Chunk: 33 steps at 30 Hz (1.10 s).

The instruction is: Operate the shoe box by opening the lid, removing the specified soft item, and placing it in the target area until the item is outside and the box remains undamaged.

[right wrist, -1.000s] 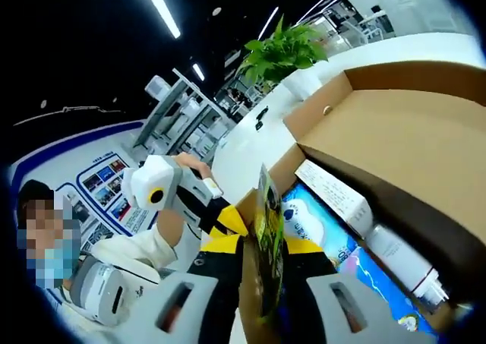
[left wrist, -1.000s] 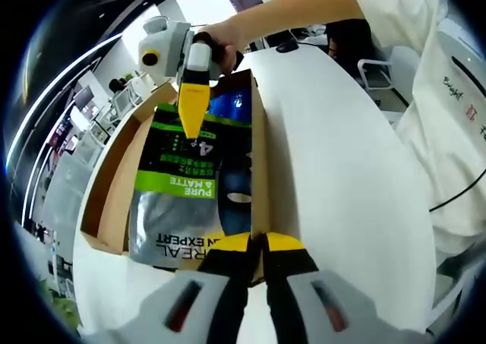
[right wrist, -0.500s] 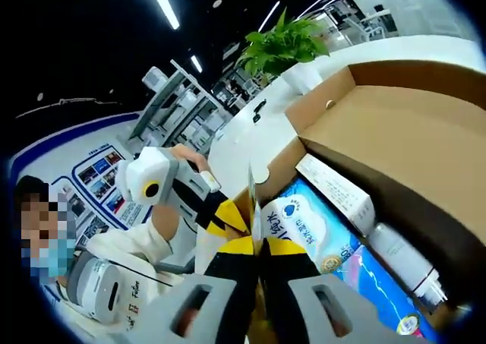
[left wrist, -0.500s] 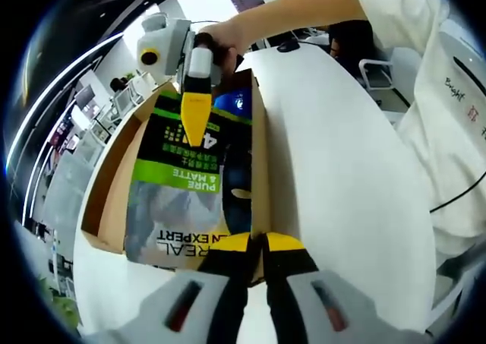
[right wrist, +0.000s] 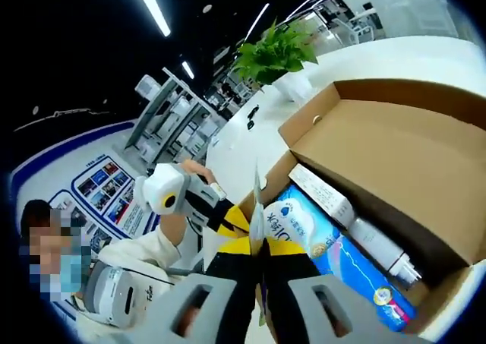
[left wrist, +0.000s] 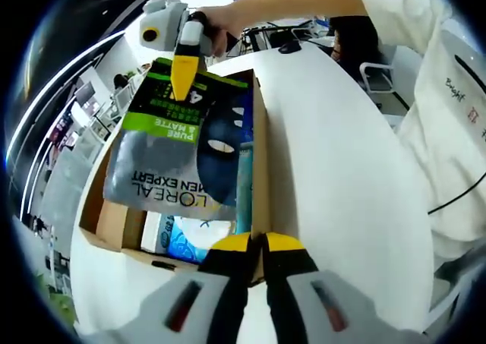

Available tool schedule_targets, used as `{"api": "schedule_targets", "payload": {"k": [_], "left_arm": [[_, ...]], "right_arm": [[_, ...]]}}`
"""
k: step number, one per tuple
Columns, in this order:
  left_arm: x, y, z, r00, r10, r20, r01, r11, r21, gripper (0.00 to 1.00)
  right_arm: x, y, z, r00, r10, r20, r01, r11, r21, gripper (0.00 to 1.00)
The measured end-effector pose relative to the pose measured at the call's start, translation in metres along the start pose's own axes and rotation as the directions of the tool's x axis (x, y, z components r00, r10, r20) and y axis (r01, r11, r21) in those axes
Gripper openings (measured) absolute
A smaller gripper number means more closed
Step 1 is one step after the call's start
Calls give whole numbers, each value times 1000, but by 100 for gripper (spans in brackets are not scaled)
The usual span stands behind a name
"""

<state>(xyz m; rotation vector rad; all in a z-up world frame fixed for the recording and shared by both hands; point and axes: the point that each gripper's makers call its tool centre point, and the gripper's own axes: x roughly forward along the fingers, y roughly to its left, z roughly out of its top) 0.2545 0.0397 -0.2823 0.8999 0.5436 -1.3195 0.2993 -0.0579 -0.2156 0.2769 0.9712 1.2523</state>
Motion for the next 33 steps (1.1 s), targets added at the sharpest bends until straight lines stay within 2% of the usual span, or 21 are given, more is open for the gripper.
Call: {"api": "schedule_targets", "payload": {"k": [1, 2, 3, 5, 6, 7, 10, 11, 13, 14, 18, 20, 21, 23, 28, 29, 32, 33], "left_arm": [[0, 0, 0, 1000, 1, -2, -1, 1000, 3, 5], [0, 0, 0, 1000, -1, -3, 1, 1000, 4, 5], [0, 0, 0, 1000, -4, -4, 4, 1000, 3, 4], [0, 1, -1, 1000, -13, 3, 13, 1000, -2, 4], [0, 0, 0, 1000, -19, 7, 19, 1000, 1, 4], [0, 0, 0, 1000, -22, 5, 22, 1000, 3, 4], [0, 0, 0, 1000, -31, 0, 31, 1000, 0, 4], [0, 0, 0, 999, -32, 3, 33, 999, -2, 4], [0, 0, 0, 999, -32, 6, 32, 999, -8, 4], [0, 0, 1, 1000, -30, 8, 30, 999, -10, 4], [0, 0, 1, 1000, -28, 10, 28, 1000, -8, 4], [0, -1, 1, 1000, -24, 9, 24, 1000, -3, 4], [0, -1, 1, 1000, -22, 9, 22, 1000, -2, 4], [0, 0, 1, 1000, -22, 8, 22, 1000, -4, 4], [0, 0, 1, 1000, -24, 10, 24, 1000, -12, 4], [0, -1, 1, 1000, -20, 11, 20, 1000, -9, 4], [0, -1, 1, 1000, -18, 14, 18, 1000, -10, 4], [0, -1, 1, 1000, -19, 14, 19, 1000, -10, 4]], "right_arm": [[-6, -2, -7, 999, -13, -41, 14, 1000, 8, 0], [-10, -5, -6, 999, -29, -34, 29, 999, 12, 0], [-18, -14, -6, 997, -73, -32, 73, 997, 28, 0], [-30, -18, -2, 998, -64, -1, 64, 994, 84, 0], [-44, -19, -5, 999, -35, -13, 37, 991, 131, 0], [-49, -23, -6, 999, -44, -11, 45, 993, 113, 0], [-61, -21, -19, 999, -28, -19, 30, 987, 160, 0], [-68, -20, -25, 999, -2, -36, 8, 984, 178, 0], [-75, -25, -32, 999, -35, -36, 42, 973, 225, 0], [-80, -26, -32, 999, -34, -20, 38, 978, 207, 0], [-97, -24, -29, 999, 5, 32, -10, 984, 179, 0], [-105, -20, -35, 1000, 23, 14, -24, 987, 157, 0], [-111, -19, -42, 1000, 25, 2, -25, 993, 116, 0], [-124, -7, -58, 994, 96, -46, -83, 970, 230, 0], [-155, -15, -52, 995, 50, 81, -67, 973, 220, 0], [-163, -21, -54, 995, -1, 102, -17, 984, 175, 0], [-174, -24, -61, 989, -49, 142, 17, 975, 220, 0], [-179, -25, -64, 989, -46, 143, 13, 975, 220, 0]]}}
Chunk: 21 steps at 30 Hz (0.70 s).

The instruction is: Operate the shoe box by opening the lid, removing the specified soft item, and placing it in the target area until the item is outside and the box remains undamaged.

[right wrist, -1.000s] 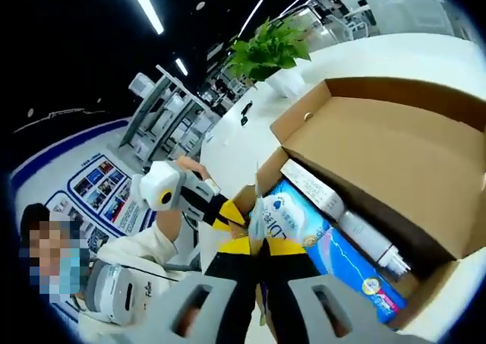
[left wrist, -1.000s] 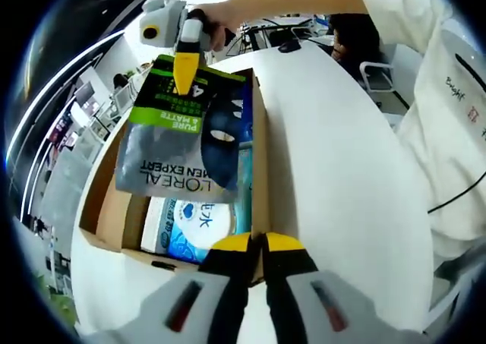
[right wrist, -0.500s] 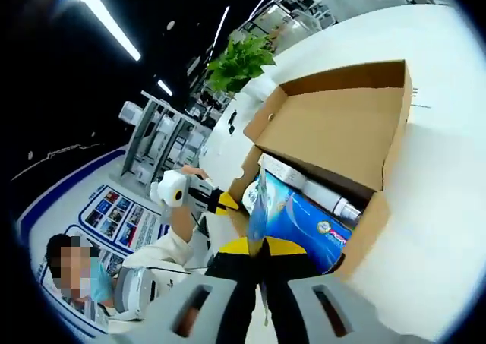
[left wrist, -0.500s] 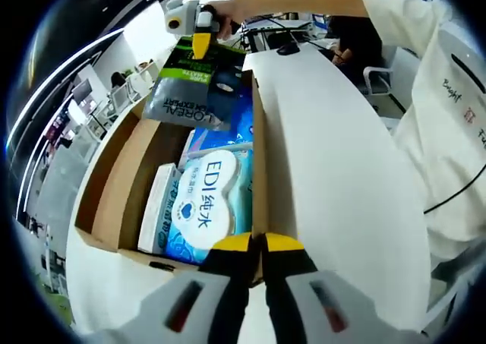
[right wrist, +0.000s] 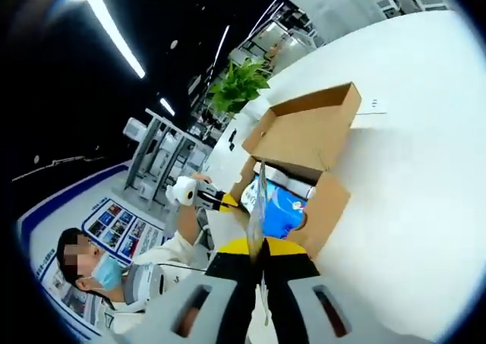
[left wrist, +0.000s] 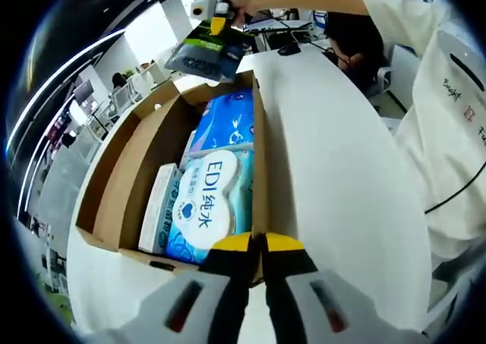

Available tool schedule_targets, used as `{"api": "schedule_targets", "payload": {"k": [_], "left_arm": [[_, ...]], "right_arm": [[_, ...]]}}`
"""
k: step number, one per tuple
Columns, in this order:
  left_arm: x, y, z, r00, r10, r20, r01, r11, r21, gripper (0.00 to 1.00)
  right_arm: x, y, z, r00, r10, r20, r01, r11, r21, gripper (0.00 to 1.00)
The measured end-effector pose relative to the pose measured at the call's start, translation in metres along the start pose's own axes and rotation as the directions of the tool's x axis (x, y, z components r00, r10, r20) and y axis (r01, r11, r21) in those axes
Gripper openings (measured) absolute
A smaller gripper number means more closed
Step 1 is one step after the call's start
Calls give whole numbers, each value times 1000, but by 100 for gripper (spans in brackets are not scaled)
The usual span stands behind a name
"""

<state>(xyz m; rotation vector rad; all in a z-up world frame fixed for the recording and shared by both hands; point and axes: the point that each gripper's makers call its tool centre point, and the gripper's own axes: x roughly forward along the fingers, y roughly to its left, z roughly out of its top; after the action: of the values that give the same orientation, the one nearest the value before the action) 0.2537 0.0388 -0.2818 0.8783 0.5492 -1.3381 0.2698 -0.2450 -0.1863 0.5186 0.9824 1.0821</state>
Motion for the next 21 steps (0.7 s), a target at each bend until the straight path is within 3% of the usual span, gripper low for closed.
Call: {"api": "schedule_targets", "payload": {"k": [4, 7, 12, 14, 18, 21], "left_arm": [[0, 0, 0, 1000, -5, 1, 5, 1000, 9, 3], [0, -1, 0, 1000, -11, -2, 11, 1000, 9, 3], [0, -1, 0, 1000, -14, -5, 14, 1000, 14, 3], [1, -1, 0, 1000, -11, -5, 11, 1000, 17, 3], [0, -1, 0, 1000, -3, 3, 3, 1000, 18, 3], [1, -1, 0, 1000, 5, -5, -5, 1000, 25, 3]], "right_arm": [[-14, 4, -13, 1000, 20, -18, -19, 1000, 20, 0], [-31, -2, -12, 999, 20, -26, -19, 999, 35, 0], [-48, -27, -14, 996, -90, -7, 91, 991, 99, 0], [-48, -31, -26, 993, -103, -49, 108, 989, 103, 0], [-40, -38, -38, 989, -128, -70, 136, 983, 122, 0], [-35, -47, -46, 978, -164, -126, 181, 975, 131, 0]]}}
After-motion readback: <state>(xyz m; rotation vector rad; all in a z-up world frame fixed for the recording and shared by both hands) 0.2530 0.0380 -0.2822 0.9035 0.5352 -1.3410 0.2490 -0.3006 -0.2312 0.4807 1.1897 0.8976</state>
